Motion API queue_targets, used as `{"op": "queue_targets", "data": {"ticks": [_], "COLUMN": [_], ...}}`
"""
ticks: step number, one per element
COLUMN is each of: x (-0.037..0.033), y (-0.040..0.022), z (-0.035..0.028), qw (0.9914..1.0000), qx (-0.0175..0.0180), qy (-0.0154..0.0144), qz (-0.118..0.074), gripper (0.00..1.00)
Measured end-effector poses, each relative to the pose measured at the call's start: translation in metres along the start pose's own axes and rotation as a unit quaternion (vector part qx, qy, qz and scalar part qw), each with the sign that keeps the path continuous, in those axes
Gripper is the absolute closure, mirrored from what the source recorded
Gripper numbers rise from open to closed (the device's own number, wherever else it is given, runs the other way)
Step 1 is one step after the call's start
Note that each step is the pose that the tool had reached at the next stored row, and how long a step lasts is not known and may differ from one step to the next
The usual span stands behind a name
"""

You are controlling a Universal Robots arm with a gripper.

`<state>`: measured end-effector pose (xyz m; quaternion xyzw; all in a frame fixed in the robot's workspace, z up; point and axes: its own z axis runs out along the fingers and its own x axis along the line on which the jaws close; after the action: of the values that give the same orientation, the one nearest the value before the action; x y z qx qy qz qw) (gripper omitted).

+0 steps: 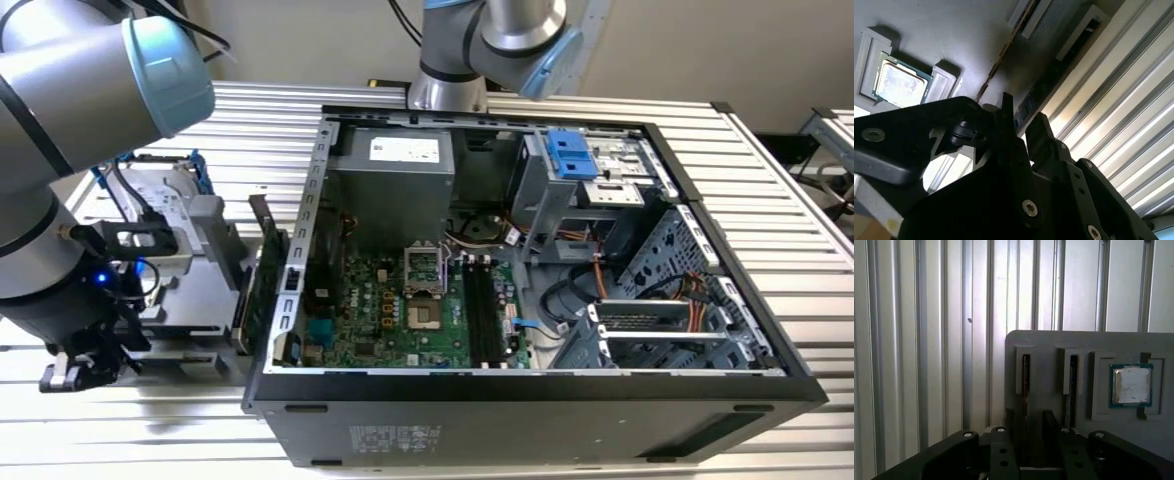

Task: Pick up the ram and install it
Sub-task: 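Pick up the ram and move it above insertion slot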

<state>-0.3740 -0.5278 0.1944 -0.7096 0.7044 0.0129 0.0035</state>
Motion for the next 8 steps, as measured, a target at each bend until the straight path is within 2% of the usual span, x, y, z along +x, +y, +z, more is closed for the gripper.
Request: {"op": "queue_targets", "data": {"ticks": [8], "x": [0.0000], "y": [0.0000], "z": [0.0002], "qw": [1.00000], "qx": [0.0000], "qy": [0.0000], "qz": [0.000], "gripper": [1.00]}}
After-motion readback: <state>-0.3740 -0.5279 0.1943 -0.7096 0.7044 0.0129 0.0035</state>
